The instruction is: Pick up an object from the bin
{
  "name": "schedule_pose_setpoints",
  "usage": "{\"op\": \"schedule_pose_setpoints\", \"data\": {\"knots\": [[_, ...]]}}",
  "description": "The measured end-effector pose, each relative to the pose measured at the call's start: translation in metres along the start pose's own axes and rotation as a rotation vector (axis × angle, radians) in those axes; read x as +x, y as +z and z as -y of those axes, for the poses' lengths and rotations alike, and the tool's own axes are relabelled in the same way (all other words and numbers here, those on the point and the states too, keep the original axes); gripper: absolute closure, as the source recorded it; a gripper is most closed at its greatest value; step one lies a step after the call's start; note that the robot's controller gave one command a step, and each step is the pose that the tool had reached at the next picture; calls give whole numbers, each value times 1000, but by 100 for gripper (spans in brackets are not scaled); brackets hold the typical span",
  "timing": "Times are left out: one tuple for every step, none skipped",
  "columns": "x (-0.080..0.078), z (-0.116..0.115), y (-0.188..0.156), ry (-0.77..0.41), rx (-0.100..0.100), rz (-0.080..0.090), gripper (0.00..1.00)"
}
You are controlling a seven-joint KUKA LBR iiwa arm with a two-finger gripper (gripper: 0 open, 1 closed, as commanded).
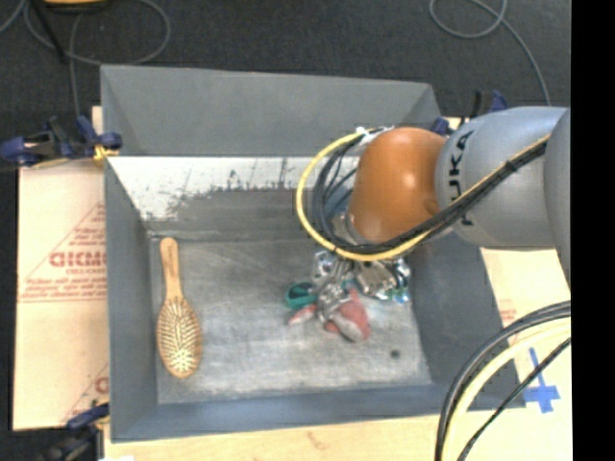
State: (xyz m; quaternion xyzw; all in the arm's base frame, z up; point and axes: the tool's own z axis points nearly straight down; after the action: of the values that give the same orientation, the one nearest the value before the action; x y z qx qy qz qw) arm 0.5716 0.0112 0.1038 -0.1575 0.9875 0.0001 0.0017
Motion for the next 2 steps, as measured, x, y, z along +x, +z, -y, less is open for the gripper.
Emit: {"op": "schedule_pose_setpoints", "data": {"knots": [[0,0,0,1,-1,0,100],[2,0,-13,-62,0,-5,100]]}}
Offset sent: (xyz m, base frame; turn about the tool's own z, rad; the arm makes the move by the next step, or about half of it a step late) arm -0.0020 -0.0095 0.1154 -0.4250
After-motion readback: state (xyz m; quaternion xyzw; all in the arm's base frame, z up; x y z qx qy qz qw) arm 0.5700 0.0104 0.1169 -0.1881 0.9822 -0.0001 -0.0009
